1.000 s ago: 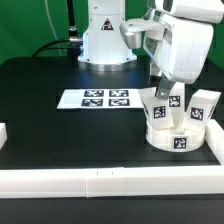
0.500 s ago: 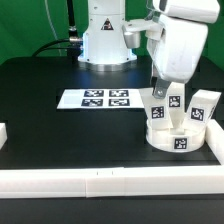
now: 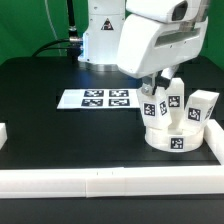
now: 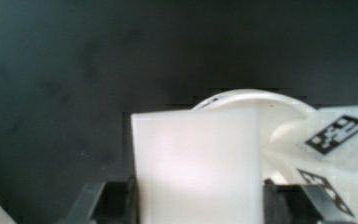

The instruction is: Assemble stool

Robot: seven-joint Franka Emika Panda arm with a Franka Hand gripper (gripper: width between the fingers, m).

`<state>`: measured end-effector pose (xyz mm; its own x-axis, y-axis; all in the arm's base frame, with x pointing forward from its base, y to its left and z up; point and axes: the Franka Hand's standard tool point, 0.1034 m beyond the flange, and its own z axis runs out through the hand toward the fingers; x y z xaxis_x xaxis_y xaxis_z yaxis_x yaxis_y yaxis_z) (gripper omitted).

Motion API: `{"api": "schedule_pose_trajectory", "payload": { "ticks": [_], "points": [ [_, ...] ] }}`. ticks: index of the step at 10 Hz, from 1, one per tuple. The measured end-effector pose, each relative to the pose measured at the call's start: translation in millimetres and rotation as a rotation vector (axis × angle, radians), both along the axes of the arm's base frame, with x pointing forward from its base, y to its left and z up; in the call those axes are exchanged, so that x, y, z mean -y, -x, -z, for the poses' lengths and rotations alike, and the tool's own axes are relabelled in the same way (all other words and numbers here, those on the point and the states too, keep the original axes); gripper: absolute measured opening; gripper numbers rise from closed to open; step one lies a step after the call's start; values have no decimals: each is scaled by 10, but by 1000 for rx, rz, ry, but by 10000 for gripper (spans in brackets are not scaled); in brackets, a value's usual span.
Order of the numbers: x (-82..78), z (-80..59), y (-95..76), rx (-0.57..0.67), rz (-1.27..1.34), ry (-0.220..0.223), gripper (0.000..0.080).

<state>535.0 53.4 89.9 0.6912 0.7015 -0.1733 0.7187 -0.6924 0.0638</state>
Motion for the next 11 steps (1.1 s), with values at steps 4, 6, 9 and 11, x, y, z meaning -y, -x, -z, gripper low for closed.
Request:
{"api": "schedule_pose_trajectory", "payload": {
  "ticks": [4, 6, 9, 11],
  "points": [
    [-11, -3, -4, 47, 261, 18, 330],
    [-24, -2, -1, 72, 427, 25, 330],
    [-42, 3, 30, 92, 798, 23, 330],
    [-50, 8, 44, 87, 997, 10, 330]
  ]
}}
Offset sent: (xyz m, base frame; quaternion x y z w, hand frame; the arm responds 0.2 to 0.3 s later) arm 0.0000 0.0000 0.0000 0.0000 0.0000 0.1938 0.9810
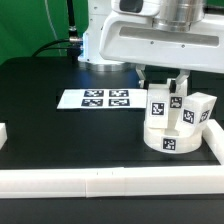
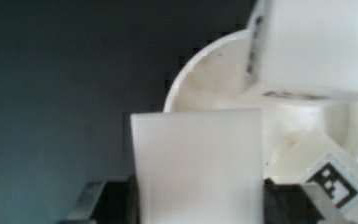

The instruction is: Assemble stool

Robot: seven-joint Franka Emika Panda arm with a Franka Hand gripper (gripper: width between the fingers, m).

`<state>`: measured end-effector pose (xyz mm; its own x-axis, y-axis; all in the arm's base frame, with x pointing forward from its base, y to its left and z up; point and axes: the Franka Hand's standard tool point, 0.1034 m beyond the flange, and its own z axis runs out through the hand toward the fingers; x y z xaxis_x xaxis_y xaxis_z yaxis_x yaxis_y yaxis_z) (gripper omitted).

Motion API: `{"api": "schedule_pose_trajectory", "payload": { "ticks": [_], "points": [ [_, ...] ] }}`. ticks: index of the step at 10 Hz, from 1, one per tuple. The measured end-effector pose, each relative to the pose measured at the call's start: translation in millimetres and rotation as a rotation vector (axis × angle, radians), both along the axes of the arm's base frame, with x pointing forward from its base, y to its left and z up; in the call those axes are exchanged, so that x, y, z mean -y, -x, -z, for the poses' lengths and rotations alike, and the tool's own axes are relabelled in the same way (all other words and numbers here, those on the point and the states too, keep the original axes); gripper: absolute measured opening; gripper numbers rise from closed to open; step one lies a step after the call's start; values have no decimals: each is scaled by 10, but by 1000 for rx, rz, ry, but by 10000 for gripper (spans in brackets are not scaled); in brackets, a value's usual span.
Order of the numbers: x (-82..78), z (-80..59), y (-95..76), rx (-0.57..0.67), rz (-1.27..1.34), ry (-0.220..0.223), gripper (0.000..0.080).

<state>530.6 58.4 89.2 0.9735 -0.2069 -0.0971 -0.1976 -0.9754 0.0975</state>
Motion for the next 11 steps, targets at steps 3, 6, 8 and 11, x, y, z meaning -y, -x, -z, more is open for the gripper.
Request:
{"api": "schedule_pose_trajectory", "payload": {
  "ticks": [3, 6, 8, 11],
  "points": [
    [-29, 0, 2, 15, 186, 21, 330],
    [-39, 0, 3, 27, 349, 39, 330],
    [-40, 8, 13, 27, 608, 23, 330],
    [-69, 14, 8, 21, 937, -1, 330]
  ]
}}
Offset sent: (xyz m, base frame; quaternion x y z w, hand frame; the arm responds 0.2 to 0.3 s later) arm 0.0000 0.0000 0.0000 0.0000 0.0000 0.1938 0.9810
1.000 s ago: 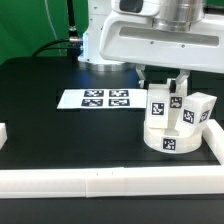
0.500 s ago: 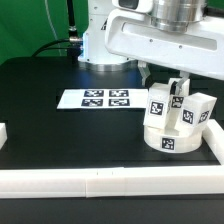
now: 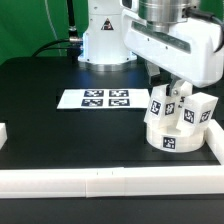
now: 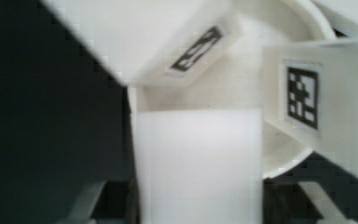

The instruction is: Assemble stool

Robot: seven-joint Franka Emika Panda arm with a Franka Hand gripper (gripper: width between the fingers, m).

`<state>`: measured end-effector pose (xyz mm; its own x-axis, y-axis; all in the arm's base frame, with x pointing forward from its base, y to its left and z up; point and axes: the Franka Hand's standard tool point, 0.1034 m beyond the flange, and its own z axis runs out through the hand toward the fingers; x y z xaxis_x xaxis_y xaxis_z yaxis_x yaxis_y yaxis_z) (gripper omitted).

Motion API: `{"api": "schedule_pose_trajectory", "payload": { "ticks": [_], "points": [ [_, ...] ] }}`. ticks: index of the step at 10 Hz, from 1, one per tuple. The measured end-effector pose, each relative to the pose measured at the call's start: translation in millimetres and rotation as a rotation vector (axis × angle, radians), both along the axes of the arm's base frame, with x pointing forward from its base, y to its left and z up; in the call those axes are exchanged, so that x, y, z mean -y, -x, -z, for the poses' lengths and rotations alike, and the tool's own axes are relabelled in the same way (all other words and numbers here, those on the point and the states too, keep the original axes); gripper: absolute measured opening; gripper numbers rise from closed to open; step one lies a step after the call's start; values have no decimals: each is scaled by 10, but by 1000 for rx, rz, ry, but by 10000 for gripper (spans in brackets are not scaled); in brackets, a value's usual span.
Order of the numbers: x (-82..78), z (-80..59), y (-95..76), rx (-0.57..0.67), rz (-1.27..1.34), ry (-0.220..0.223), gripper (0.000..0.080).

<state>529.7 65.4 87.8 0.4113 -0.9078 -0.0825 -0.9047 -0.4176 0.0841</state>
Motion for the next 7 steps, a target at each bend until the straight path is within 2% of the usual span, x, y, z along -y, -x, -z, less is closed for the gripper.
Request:
{"api": "schedule_pose_trajectory", "payload": {
  "ticks": [2, 3, 7],
  "points": [
    [0, 4, -41, 25, 242, -12, 330],
    [-15, 1, -62, 35, 354, -3, 330],
    [-23, -2, -67, 22, 577, 12, 330]
  ]
}}
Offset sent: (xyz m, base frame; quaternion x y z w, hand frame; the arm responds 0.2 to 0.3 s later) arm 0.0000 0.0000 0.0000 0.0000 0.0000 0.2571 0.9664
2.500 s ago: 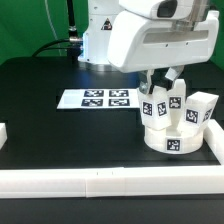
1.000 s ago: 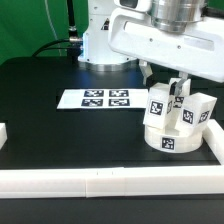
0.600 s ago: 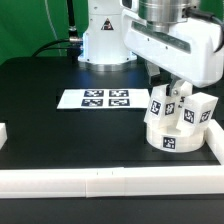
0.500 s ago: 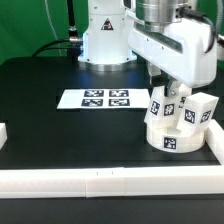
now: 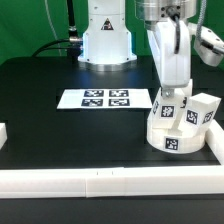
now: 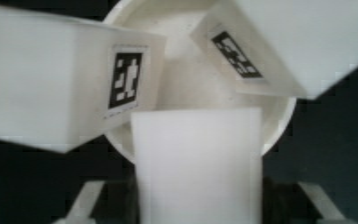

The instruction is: Assemble stool

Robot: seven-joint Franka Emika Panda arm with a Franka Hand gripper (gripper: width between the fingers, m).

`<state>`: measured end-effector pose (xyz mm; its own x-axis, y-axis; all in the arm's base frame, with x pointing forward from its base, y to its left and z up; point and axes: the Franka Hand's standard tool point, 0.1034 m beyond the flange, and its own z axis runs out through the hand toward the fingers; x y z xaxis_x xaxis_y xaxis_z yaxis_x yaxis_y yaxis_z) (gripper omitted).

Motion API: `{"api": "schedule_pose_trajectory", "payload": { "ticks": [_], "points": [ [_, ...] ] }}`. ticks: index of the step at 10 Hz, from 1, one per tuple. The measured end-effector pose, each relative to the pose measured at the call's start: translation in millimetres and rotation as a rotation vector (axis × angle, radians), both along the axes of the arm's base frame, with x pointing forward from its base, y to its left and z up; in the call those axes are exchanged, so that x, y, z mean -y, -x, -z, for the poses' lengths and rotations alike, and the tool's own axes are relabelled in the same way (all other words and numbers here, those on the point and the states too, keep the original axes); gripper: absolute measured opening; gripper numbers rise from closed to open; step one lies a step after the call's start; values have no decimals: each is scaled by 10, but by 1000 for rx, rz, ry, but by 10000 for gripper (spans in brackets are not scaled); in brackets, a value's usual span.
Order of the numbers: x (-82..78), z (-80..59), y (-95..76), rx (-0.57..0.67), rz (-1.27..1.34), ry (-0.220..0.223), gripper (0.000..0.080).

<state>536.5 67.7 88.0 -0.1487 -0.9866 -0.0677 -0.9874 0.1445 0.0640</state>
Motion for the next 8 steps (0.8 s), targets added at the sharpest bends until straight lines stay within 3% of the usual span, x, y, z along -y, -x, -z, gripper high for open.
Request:
{"api": "schedule_pose_trajectory", "payload": {
  "ticks": [4, 8],
  "points": [
    [24, 13, -43, 35, 392, -36, 330],
    [-23, -15, -104, 83, 474, -52, 330]
  ]
}}
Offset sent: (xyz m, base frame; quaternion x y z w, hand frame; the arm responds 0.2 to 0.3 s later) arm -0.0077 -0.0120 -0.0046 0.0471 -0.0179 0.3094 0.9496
